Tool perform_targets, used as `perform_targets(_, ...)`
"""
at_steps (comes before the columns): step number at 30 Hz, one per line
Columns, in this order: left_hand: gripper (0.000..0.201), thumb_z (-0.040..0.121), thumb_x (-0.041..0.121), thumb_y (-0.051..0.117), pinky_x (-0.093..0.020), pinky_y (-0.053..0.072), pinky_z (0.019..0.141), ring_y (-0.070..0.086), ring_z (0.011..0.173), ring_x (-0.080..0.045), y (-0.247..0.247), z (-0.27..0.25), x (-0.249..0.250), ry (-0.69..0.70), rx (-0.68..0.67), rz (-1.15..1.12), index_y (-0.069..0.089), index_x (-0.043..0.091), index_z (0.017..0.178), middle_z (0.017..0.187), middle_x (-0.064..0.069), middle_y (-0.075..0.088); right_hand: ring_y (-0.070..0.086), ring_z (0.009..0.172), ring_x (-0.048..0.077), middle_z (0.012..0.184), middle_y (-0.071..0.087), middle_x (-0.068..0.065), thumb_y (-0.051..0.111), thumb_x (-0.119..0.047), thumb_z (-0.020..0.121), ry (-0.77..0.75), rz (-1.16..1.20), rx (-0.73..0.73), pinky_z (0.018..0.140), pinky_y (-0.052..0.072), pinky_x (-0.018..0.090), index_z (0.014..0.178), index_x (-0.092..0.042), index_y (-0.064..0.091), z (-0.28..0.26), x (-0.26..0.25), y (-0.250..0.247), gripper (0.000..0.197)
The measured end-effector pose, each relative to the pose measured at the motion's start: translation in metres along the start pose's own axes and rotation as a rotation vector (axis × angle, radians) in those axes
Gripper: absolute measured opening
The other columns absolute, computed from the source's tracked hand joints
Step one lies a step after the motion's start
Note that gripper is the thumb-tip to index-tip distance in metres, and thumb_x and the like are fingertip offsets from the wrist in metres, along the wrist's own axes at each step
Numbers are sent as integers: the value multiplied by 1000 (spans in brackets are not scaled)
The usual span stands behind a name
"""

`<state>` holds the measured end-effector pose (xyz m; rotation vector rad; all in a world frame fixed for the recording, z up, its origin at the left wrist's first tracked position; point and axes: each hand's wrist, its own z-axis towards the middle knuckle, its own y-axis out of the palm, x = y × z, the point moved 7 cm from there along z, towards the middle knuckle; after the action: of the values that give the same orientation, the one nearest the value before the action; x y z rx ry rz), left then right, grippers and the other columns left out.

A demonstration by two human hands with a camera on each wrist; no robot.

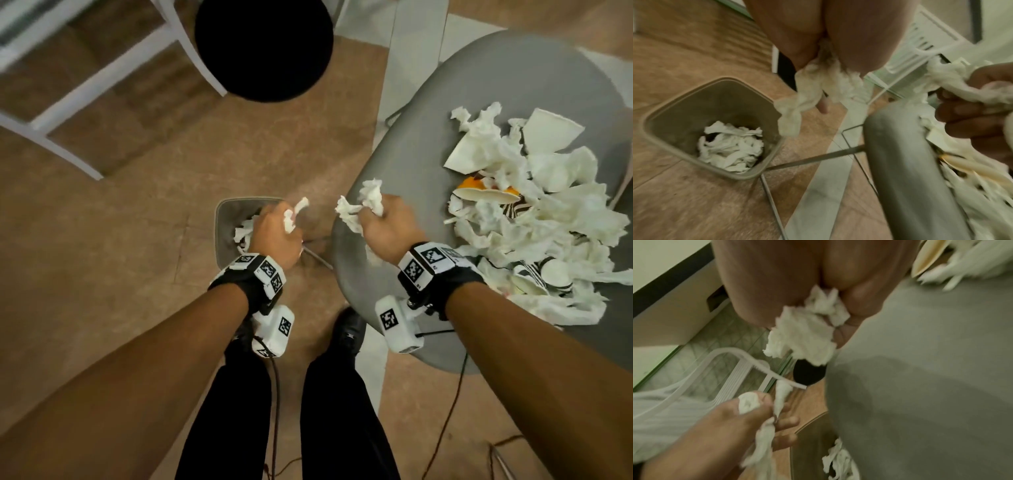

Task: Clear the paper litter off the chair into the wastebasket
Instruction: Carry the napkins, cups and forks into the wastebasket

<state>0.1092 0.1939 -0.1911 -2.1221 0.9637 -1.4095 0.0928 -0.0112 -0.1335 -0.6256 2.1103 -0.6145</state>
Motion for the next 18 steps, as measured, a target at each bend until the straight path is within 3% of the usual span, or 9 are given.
perform_targets(3, 16, 88, 7, 50, -36, 48, 67, 63, 79, -35, -18, 13, -41, -81, 23, -26, 59, 11, 75, 83, -13, 69, 60, 79, 31, 83, 65, 13, 49, -18, 93, -53, -22, -104, 69, 43, 32, 83, -7, 59, 8, -32, 56, 18)
perform_targets(5, 32, 92, 6, 47, -31, 34, 58, 57, 72, -35, -31, 19, -67, -125, 61, -35, 46, 11, 61, 65, -8, 57, 63, 83, 33, 88, 67, 14, 47, -20, 94, -105, -77, -154, 69, 44, 31, 88, -8, 59, 14, -51, 95, 18)
perform_targets(8, 32, 94, 19, 47, -29, 31, 61, 52, 70, -31, -38, 28, -107, -216, 75, -75, 44, 16, 61, 60, 1, 49, 64, 85, 29, 88, 65, 4, 47, -27, 94, -76, -110, -253, 71, 44, 30, 116, -6, 58, 27, -54, 153, 32)
perform_targets(9, 25, 93, 24, 48, -30, 33, 64, 53, 73, -29, -34, 32, -122, -242, 39, -101, 48, 17, 69, 67, -1, 53, 63, 87, 26, 91, 65, 1, 47, -34, 93, -8, -78, -298, 74, 45, 30, 126, -9, 53, 34, -49, 173, 42)
perform_targets(11, 14, 93, 26, 49, -30, 37, 73, 55, 87, -25, -17, 42, -150, -309, -64, -202, 50, 15, 102, 94, -3, 57, 61, 107, 28, 120, 62, 6, 48, -44, 88, 148, -11, -383, 88, 49, 37, 143, -17, 38, 47, -31, 210, 62)
perform_targets(13, 38, 91, 14, 51, -29, 38, 78, 53, 99, -23, -2, 48, -173, -371, -136, -312, 39, 11, 127, 114, -5, 49, 51, 124, 36, 144, 44, 13, 48, -36, 90, 224, -62, -439, 94, 44, 39, 151, -18, 22, 58, -14, 237, 69)
perform_targets(15, 51, 89, 4, 49, -29, 40, 80, 55, 105, -28, 10, 58, -198, -395, -193, -290, 32, 11, 137, 119, -8, 51, 49, 127, 40, 149, 39, 17, 49, -24, 92, 231, -182, -453, 88, 42, 38, 154, -16, 16, 71, -1, 261, 70)
perform_targets(18, 71, 88, 10, 45, -37, 45, 100, 55, 121, -30, 23, 64, -227, -381, -306, -223, 23, 23, 154, 137, -9, 55, 56, 120, 40, 145, 46, 19, 54, -19, 91, 175, -273, -454, 82, 46, 35, 158, -22, -1, 84, 8, 288, 87)
